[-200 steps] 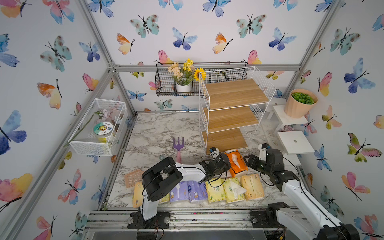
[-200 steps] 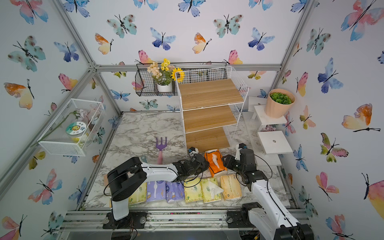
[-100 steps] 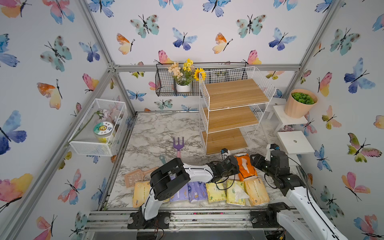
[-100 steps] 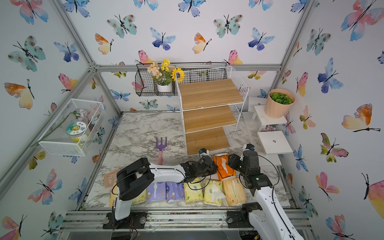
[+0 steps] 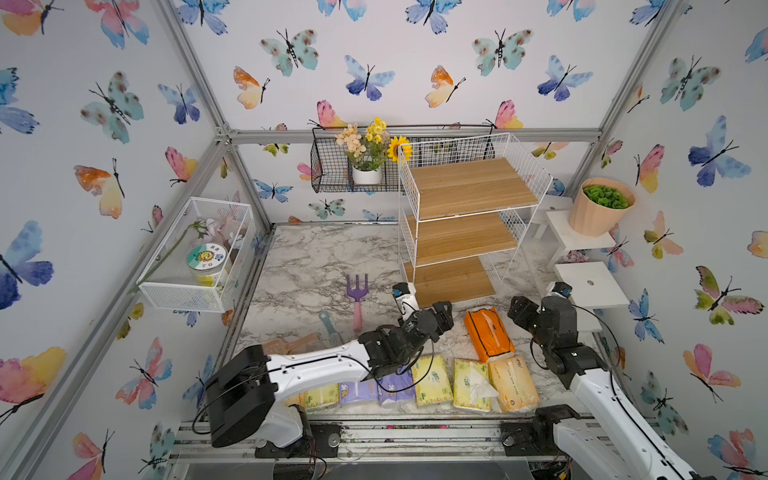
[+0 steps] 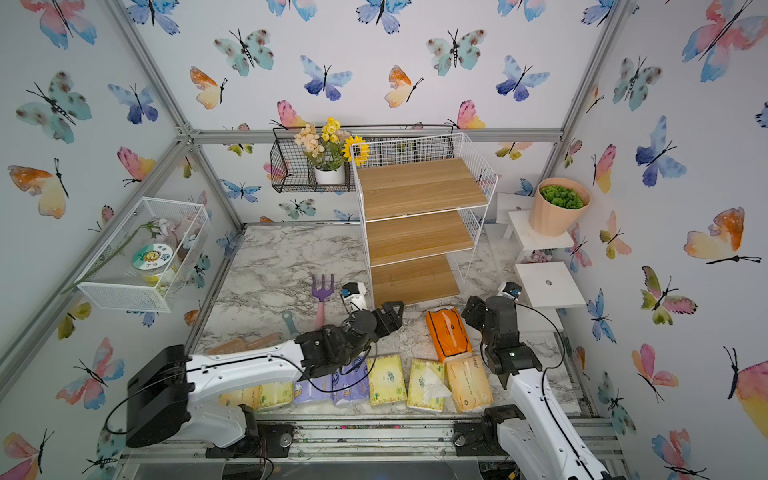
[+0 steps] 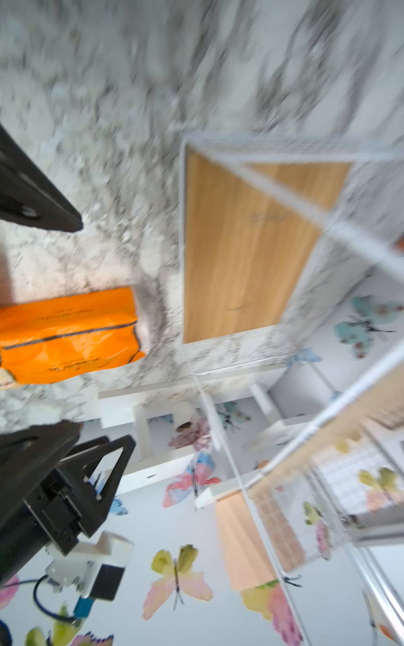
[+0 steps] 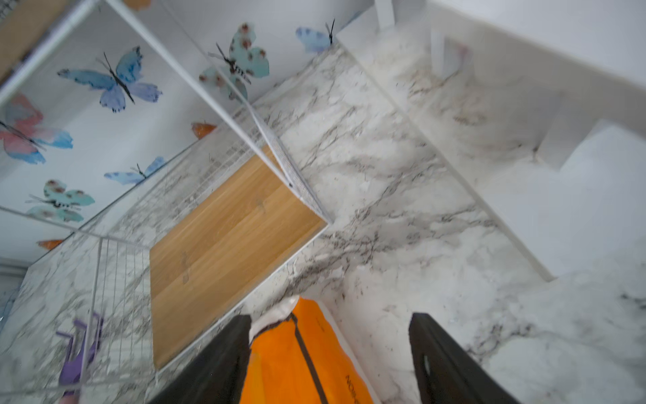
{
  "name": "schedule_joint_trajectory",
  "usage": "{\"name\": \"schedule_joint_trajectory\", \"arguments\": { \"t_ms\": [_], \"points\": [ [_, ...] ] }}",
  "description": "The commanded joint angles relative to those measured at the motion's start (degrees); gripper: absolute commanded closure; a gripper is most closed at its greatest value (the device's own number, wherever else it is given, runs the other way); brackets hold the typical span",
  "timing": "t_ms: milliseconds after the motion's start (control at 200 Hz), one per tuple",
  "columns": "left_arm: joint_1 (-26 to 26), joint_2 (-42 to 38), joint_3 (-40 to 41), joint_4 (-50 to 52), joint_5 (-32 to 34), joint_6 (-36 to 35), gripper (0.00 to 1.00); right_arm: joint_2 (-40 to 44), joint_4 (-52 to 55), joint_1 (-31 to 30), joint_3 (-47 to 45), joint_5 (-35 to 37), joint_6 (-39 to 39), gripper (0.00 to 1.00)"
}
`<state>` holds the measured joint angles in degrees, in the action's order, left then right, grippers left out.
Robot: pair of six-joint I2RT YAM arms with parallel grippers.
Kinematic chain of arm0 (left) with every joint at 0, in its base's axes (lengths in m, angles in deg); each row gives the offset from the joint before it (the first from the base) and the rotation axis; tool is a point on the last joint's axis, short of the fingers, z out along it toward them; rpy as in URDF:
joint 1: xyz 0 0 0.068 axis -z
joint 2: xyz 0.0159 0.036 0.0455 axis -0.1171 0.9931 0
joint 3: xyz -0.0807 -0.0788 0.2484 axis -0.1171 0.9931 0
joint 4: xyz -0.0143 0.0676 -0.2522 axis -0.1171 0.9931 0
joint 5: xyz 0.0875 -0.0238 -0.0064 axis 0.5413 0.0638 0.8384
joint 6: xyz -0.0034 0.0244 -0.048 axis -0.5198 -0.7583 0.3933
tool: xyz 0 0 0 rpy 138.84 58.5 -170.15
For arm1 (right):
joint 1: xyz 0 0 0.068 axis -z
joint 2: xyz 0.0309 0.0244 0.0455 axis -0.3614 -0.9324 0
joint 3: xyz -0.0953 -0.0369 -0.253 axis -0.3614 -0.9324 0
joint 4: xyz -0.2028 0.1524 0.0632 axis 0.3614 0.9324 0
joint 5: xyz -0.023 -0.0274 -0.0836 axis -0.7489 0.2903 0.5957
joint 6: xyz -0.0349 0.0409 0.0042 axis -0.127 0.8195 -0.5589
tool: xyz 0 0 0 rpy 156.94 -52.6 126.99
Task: Remove the tissue boxes from the shelf
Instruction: Place the box of tissues at the center of the board, then reset both arms
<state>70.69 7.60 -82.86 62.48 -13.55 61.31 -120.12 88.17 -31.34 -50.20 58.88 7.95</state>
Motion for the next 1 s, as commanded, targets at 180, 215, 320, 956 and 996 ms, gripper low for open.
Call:
{"name": "schedule_joint_trajectory", "arguments": {
  "t_ms": [180, 215, 320, 956, 996],
  "points": [
    [-20.27, -21.12, 15.77, 6.08, 7.49, -20.30, 0.01, -13.95, -32.37, 0.75, -7.44, 16.41, -19.43, 0.15],
    [-23.30, -22.20, 16.77, 5.91, 6.88, -24.53, 0.01, -17.06, -37.25, 0.95, -8.69, 16.71, -22.38, 0.12],
    [-33.72, -25.66, 19.50, 2.68, -1.13, -37.74, 0.01, -26.68, -49.47, 1.75, -10.77, 14.30, -29.33, 0.07],
    [-64.58, -14.49, 24.33, -14.05, -18.74, -54.59, 0.01, -42.51, -83.04, 5.65, -18.71, -2.89, -32.17, 0.03],
    [-64.61, -13.20, 25.52, -17.43, -18.46, -56.10, 0.01, -41.65, -79.70, 5.87, -17.72, -2.90, -31.55, 0.03]
  ]
}}
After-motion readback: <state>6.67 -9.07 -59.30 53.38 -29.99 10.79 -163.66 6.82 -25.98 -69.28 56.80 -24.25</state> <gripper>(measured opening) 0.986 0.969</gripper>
